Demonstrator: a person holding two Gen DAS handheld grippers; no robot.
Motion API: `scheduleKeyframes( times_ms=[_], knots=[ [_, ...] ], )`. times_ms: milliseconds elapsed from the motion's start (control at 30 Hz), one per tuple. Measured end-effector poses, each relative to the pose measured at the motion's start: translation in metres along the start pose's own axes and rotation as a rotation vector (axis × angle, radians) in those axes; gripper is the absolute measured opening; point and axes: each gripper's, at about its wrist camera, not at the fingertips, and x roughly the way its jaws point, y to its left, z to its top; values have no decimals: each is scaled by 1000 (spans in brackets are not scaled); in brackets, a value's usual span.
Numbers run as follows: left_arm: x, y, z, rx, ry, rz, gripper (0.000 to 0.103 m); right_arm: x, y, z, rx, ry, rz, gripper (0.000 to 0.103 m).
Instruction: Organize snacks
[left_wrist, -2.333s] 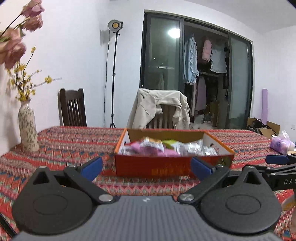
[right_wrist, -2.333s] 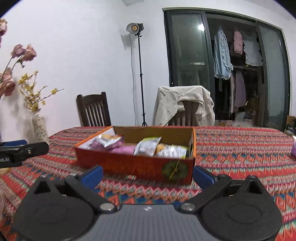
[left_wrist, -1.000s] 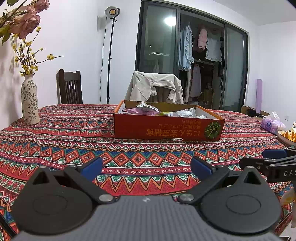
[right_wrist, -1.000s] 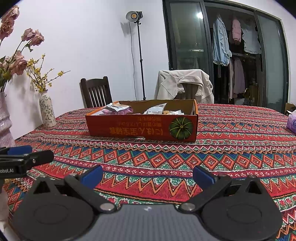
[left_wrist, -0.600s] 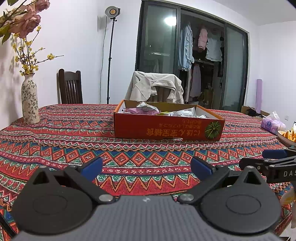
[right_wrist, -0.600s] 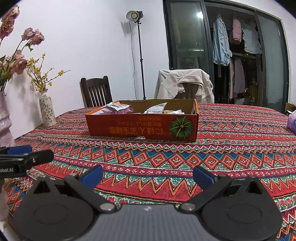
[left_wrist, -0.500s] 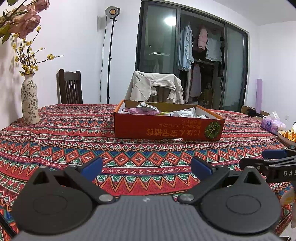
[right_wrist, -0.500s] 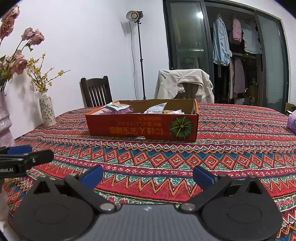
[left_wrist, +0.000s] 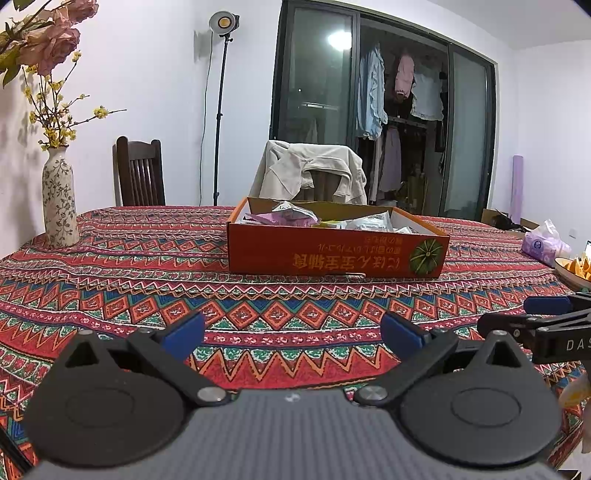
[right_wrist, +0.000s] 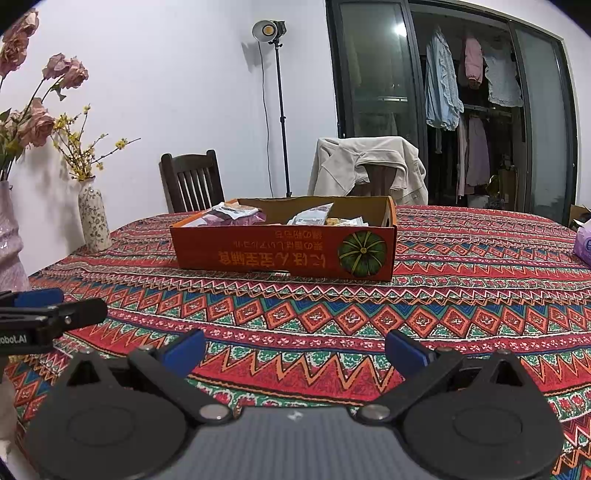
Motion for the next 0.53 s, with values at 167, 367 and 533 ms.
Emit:
scheduleKeyframes(
  times_ms=[167,367,533],
  knots=[
    [0,0,-1,0,-4,-8,103,0,0,0,0,0,0,103],
    [0,1,-2,-7,-5,-20,103,0,0,0,1,2,-1,103],
    [-2,3,-1,-13,-21,-19,103,1,0,-3,1,3,-1,103]
  ],
)
